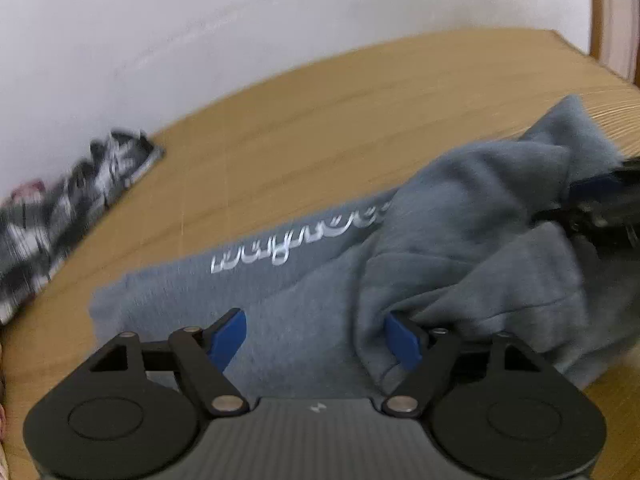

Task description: Fold clothes

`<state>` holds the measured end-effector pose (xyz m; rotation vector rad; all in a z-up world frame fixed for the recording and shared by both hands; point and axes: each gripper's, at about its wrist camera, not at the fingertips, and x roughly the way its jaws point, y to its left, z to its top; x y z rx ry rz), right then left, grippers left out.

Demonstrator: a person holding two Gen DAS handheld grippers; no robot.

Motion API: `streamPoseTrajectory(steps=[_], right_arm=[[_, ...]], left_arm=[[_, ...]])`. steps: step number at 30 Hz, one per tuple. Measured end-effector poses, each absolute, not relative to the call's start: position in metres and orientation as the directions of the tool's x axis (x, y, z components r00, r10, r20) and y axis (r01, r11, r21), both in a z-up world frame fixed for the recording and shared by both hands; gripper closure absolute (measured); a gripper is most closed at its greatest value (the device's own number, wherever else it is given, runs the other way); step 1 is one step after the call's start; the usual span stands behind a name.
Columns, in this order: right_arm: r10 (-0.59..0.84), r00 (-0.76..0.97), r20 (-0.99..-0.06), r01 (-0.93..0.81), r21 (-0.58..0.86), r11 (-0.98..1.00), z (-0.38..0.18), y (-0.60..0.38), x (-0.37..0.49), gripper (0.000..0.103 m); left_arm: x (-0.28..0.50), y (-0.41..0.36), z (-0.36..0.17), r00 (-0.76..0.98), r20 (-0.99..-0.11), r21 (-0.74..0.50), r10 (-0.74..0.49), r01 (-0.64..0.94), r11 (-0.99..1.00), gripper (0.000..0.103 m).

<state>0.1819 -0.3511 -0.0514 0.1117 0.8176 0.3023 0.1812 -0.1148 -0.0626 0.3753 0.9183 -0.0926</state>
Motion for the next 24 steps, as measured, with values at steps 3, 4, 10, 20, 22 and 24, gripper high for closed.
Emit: streamPoseTrajectory(steps=[3,4,10,20,22,24], right_arm=[[0.287,0.698,-0.655,-0.198,0.209,0.958,-0.057,-0.351,0.167,0.049],[0.285,0.696,-0.659,-0.173,0.231,0.957,-0.054,-0.352,0.165,0.049],[0.273,0.804,-0.529,-0.019,0.436,0.9,-0.015,-0.389,0.118,0.04],[0.206,0.798,-0.566,0.232,0.604,0.763,-0.051,-0.476,0.057,0.035],[0.257,0.789,-0.557,0.234,0.66,0.714,-0.062,-0.473,0.058,0.035],[0.287,0.775,-0.563,0.23,0.674,0.702,-0.07,-0.473,0.057,0.035]], left_arm=[[0.19,-0.112,-0.072,0.601,-0.793,0.274,0.093,0.215,0.937,0.017],[0.191,-0.111,-0.072,0.599,-0.795,0.27,0.091,0.216,0.938,0.017],[0.163,-0.104,-0.05,0.655,-0.751,0.305,0.088,0.226,0.925,0.019],[0.137,-0.119,0.017,0.767,-0.641,0.304,0.016,0.235,0.923,0.019],[0.146,-0.133,0.008,0.76,-0.65,0.321,0.017,0.255,0.912,0.019],[0.157,-0.145,-0.012,0.731,-0.68,0.342,0.047,0.26,0.903,0.02]])
